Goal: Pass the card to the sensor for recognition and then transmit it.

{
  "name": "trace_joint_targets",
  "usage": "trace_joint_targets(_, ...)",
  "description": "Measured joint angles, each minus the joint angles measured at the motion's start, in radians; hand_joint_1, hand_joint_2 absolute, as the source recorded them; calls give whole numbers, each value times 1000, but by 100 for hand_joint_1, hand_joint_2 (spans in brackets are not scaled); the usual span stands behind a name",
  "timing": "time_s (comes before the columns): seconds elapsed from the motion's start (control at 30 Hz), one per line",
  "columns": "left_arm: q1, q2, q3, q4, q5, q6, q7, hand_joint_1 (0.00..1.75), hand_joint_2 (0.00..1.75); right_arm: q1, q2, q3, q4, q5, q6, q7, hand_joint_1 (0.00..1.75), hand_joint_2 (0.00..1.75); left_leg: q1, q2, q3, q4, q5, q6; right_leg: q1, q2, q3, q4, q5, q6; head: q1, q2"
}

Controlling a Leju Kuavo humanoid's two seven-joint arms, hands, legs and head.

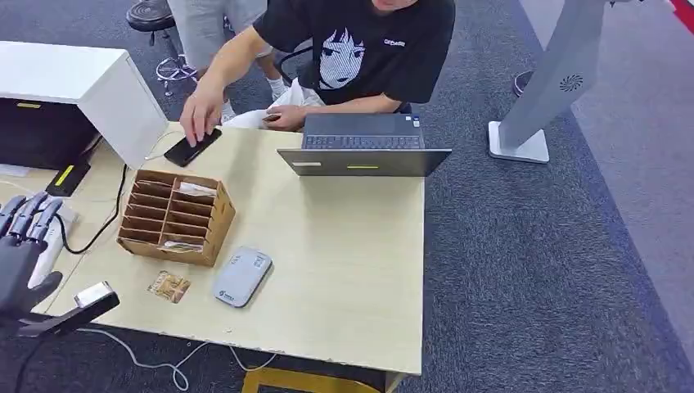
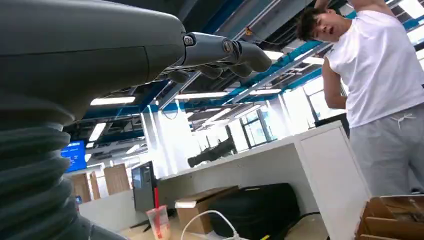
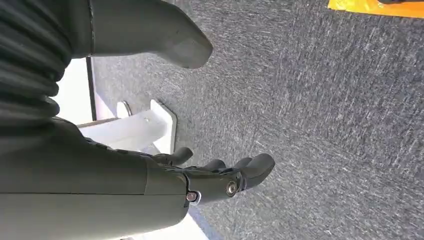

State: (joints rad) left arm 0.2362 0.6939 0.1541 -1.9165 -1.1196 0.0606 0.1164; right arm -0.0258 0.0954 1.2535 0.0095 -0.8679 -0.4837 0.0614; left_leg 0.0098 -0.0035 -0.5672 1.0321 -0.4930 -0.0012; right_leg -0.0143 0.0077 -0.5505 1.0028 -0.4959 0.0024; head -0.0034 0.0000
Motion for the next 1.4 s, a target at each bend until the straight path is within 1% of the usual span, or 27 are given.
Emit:
trace_joint_targets(0.17,-35,4,-34,26,1,-5,0,0,175,-1,-1,1,0,0,2,0,0,175,0,1,0,0,0,0,0,1,0,0,0,0,0,0)
trace_joint_targets(0.33,-53,7,-48,44,3,-6,0,0,175,-2,-1,5,0,0,2,0,0,175,0,1,0,0,0,0,0,1,-1,0,0,0,0,0)
trace_joint_targets(0.47,-86,6,-73,80,16,-7,-1,0,175,-2,-1,12,0,3,2,0,0,175,0,1,0,0,0,-1,0,1,-1,0,0,0,0,0)
trace_joint_targets(0.5,-102,3,-82,98,25,1,-5,0,175,-2,-2,16,0,6,2,1,0,175,0,0,0,0,0,-1,0,1,-1,0,0,0,0,0)
trace_joint_targets(0.6,-141,-13,-112,145,39,28,-23,0,175,-3,-3,25,0,19,3,2,0,175,0,0,0,0,1,-1,0,0,0,0,0,0,0,0)
trace_joint_targets(0.7,-182,-45,-144,200,49,65,-38,0,175,-4,-5,36,0,21,4,2,0,175,0,0,0,0,1,-1,0,1,0,0,1,-1,0,0)
trace_joint_targets(1.0,-226,-104,-192,287,78,113,-53,0,175,-3,-11,51,0,34,2,0,0,175,0,1,0,0,1,-1,0,1,-1,0,1,-1,0,0)
trace_joint_targets(1.2,-243,-146,-214,338,89,130,-55,0,175,-1,-15,58,0,36,1,0,0,175,0,1,0,0,1,-1,0,1,-1,0,1,-1,0,0)
trace_joint_targets(1.37,-243,-147,-214,339,89,130,-55,0,175,-1,-15,58,0,36,1,0,0,175,0,2,0,0,1,-1,0,1,-1,0,1,-1,0,0)
trace_joint_targets(1.4,-246,-156,-218,348,89,131,-55,0,175,-1,-16,59,0,36,1,0,0,175,0,2,0,0,1,-1,0,1,-1,0,1,-1,0,0)
